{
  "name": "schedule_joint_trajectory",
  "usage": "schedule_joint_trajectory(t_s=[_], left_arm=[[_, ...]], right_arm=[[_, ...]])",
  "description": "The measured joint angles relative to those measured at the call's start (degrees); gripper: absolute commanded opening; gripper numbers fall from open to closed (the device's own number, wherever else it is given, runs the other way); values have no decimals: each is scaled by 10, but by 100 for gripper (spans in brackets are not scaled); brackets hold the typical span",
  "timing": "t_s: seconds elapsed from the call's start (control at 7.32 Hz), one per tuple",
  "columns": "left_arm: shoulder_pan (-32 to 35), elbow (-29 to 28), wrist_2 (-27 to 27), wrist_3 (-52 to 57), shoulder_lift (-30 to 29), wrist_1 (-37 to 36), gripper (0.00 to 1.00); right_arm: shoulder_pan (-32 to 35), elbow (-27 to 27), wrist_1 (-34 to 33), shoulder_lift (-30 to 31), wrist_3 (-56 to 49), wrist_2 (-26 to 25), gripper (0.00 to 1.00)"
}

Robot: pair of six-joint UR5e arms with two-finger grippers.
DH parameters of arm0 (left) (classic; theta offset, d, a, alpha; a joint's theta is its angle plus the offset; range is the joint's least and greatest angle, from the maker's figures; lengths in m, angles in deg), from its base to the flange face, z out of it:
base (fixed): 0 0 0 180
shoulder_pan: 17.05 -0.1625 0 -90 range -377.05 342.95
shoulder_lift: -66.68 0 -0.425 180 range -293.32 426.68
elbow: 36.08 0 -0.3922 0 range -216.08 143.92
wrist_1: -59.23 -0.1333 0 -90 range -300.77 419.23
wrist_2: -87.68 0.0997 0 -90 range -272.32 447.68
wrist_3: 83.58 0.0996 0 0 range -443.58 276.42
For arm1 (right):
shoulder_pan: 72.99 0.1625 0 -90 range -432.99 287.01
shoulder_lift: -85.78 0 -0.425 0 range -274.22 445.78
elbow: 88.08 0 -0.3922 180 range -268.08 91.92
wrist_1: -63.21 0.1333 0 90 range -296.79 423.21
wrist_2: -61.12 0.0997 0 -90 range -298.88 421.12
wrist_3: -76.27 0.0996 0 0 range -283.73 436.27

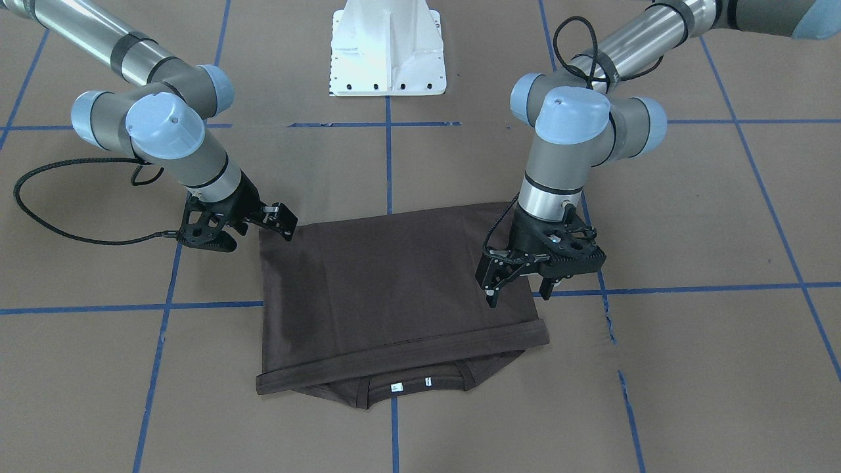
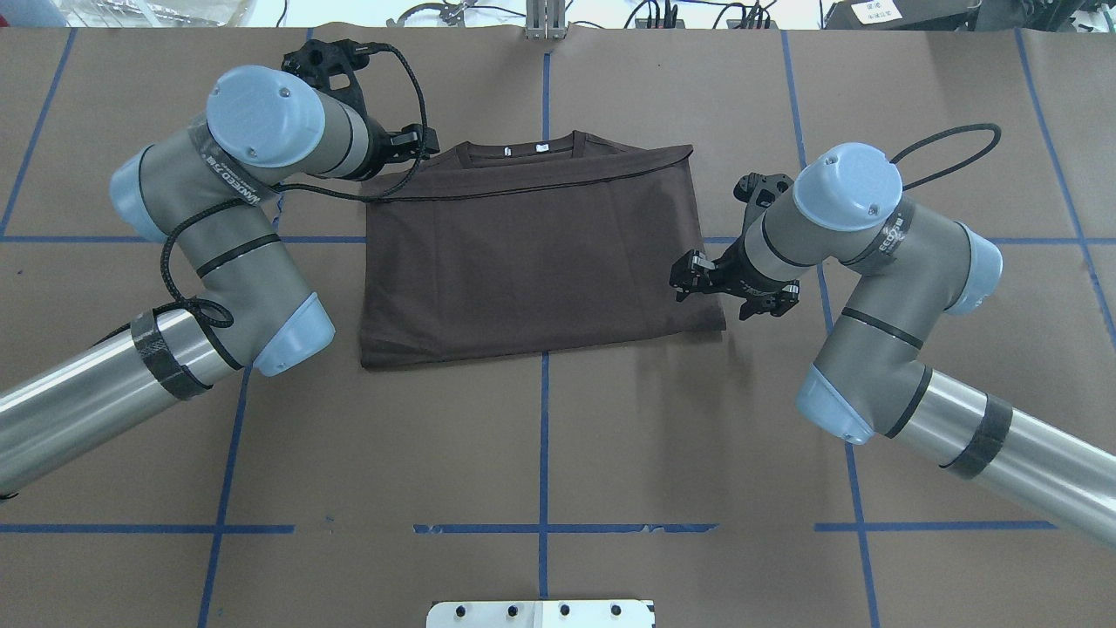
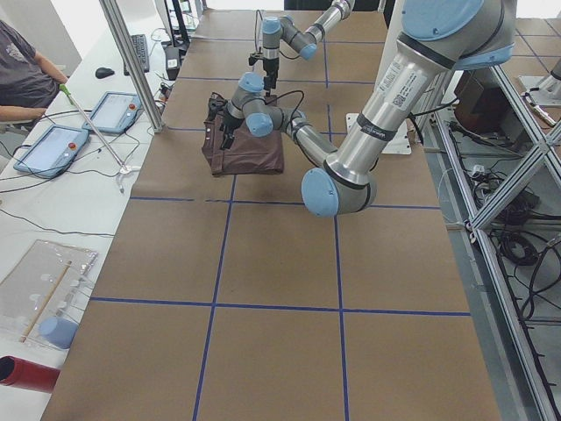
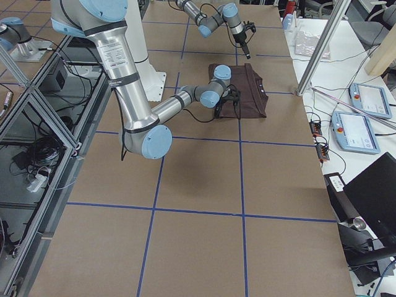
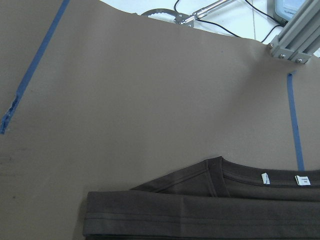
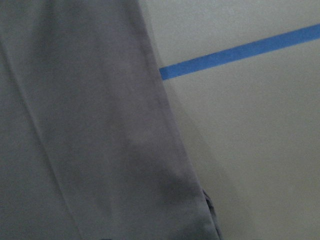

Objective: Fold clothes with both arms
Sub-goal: 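Move the right gripper down to the folded shirt's side edge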

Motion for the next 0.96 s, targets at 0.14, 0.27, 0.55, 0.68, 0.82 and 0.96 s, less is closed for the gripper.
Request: schedule_joint_trajectory(t_s=[0.14,0.27,0.55,0.68,0.82,0.96], left_arm=[[0,0,0,0,1,1,100],[-1,0,0,-1,2,3,100],[-1,0,0,1,6,5,100],[-1,-1,0,1,7,6,100],[-1,-1,1,2,8,6,100],[-1,-1,2,2,8,6,100]], right_arm=[[-2,6,0,-1,-1,-9,66],[-4,14,0,-1,-4,-16,32],[-4,20,1,-2,-6,-22,0],[-5,19,2,-2,-7,-24,0],[-6,15,3,-1,-7,-25,0],[-6,11,4,1,-6,-25,0]])
